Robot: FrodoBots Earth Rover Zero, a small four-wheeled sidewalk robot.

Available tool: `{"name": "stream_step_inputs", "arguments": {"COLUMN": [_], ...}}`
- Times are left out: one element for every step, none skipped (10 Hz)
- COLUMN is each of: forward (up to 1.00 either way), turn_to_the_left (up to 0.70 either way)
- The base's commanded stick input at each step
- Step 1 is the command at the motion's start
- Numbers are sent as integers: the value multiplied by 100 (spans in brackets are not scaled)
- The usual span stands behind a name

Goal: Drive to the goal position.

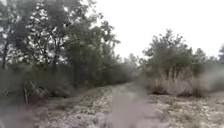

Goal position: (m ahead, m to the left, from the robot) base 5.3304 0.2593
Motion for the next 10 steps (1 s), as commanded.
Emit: {"name": "stream_step_inputs", "arguments": {"forward": [70,70,70,70,70,70,70,70,70,70], "turn_to_the_left": [4,4,4,4,4,4,4,4,4,4]}}
